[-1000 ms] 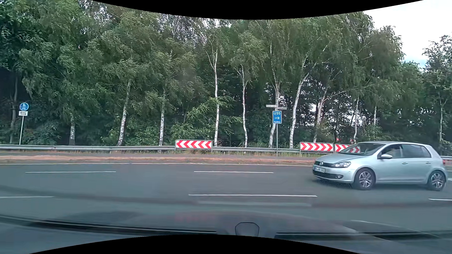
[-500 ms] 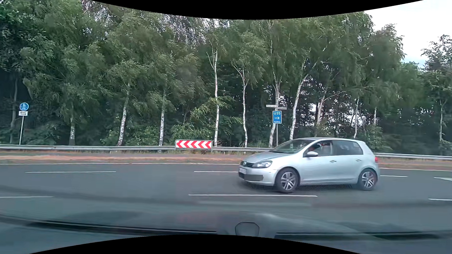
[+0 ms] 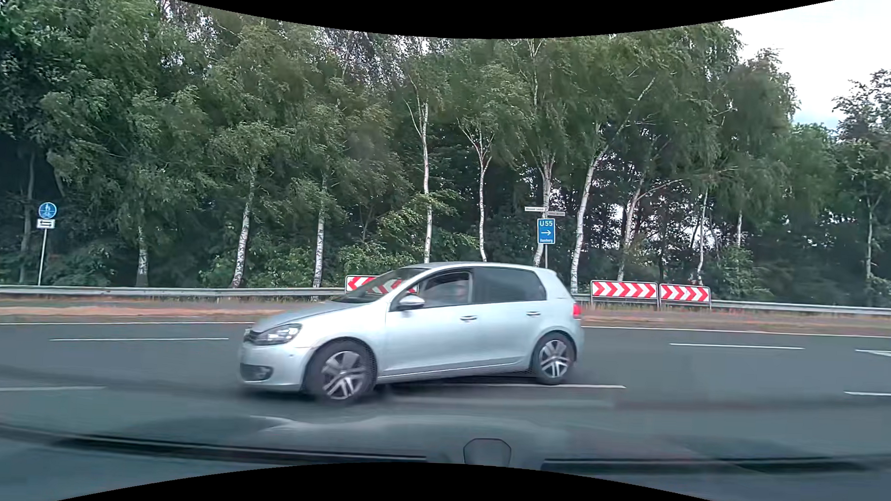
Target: Follow the waypoints while adhering to traffic rules and regulations
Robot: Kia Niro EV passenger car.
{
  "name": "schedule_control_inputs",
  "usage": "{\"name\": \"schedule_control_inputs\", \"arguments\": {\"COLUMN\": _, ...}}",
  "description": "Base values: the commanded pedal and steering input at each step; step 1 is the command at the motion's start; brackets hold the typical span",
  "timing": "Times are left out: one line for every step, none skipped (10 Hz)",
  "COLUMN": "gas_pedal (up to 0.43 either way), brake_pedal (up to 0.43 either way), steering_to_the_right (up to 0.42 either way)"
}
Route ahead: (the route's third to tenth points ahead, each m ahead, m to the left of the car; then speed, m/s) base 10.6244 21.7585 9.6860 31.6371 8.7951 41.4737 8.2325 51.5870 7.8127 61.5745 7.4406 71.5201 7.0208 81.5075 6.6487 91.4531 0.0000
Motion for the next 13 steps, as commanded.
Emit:
{"name": "schedule_control_inputs", "arguments": {"gas_pedal": 0.0, "brake_pedal": 0.262, "steering_to_the_right": -0.286}}
{"name": "schedule_control_inputs", "arguments": {"gas_pedal": 0.0, "brake_pedal": 0.262, "steering_to_the_right": -0.286}}
{"name": "schedule_control_inputs", "arguments": {"gas_pedal": 0.0, "brake_pedal": 0.262, "steering_to_the_right": -0.286}}
{"name": "schedule_control_inputs", "arguments": {"gas_pedal": 0.0, "brake_pedal": 0.262, "steering_to_the_right": -0.286}}
{"name": "schedule_control_inputs", "arguments": {"gas_pedal": 0.0, "brake_pedal": 0.262, "steering_to_the_right": -0.286}}
{"name": "schedule_control_inputs", "arguments": {"gas_pedal": 0.0, "brake_pedal": 0.262, "steering_to_the_right": -0.286}}
{"name": "schedule_control_inputs", "arguments": {"gas_pedal": 0.0, "brake_pedal": 0.262, "steering_to_the_right": -0.286}}
{"name": "schedule_control_inputs", "arguments": {"gas_pedal": 0.0, "brake_pedal": 0.262, "steering_to_the_right": -0.286}}
{"name": "schedule_control_inputs", "arguments": {"gas_pedal": 0.0, "brake_pedal": 0.262, "steering_to_the_right": -0.286}}
{"name": "schedule_control_inputs", "arguments": {"gas_pedal": 0.0, "brake_pedal": 0.262, "steering_to_the_right": -0.286}}
{"name": "schedule_control_inputs", "arguments": {"gas_pedal": 0.0, "brake_pedal": 0.262, "steering_to_the_right": -0.286}}
{"name": "schedule_control_inputs", "arguments": {"gas_pedal": 0.0, "brake_pedal": 0.262, "steering_to_the_right": -0.286}}
{"name": "schedule_control_inputs", "arguments": {"gas_pedal": 0.0, "brake_pedal": 0.262, "steering_to_the_right": -0.286}}
